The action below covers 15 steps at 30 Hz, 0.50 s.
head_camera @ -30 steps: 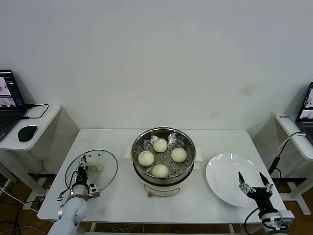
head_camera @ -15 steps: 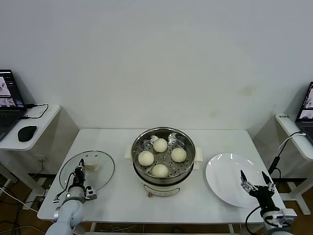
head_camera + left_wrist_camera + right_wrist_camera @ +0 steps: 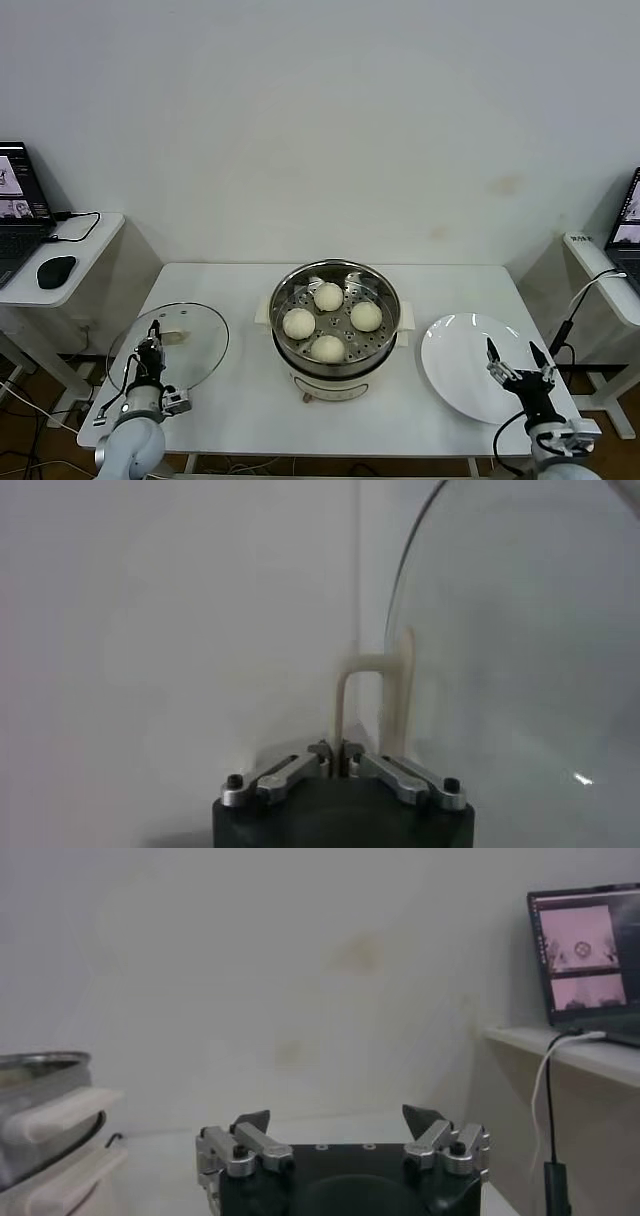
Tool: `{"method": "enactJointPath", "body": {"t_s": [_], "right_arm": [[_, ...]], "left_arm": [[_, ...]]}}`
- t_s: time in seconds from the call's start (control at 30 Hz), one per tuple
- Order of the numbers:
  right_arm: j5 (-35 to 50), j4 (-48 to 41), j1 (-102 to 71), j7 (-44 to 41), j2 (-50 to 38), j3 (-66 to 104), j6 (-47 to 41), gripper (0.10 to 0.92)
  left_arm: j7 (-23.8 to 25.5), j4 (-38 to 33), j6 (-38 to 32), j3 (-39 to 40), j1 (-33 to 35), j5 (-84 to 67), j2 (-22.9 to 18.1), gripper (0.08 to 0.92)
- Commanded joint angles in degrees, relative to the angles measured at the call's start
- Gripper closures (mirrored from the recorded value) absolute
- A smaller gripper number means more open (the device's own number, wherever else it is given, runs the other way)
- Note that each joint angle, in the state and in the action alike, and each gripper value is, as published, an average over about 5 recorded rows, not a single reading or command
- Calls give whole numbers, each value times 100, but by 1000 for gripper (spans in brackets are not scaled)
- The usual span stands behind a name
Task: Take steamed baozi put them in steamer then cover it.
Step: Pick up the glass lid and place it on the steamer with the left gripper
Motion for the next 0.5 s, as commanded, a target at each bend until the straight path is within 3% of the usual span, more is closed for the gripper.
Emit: {"method": "enactJointPath", "body": {"t_s": [0.03, 0.17, 0.27, 0.5], "right_arm": [[10, 39, 73, -6, 58, -76, 20, 203], [-29, 17, 88, -13, 73, -66, 17, 202], [-151, -9, 113, -10, 90, -71, -18, 203], [-475, 16, 122, 60, 162, -25, -243, 202]], "left_arm": [[1188, -2594, 1370, 6, 767, 715, -45, 863], [1903, -3126, 1636, 116, 476, 1288, -491, 863], [1913, -3171, 1662, 256, 292, 1593, -813, 863], [1828, -3382, 1613, 733, 289, 1815, -1071, 863]]}}
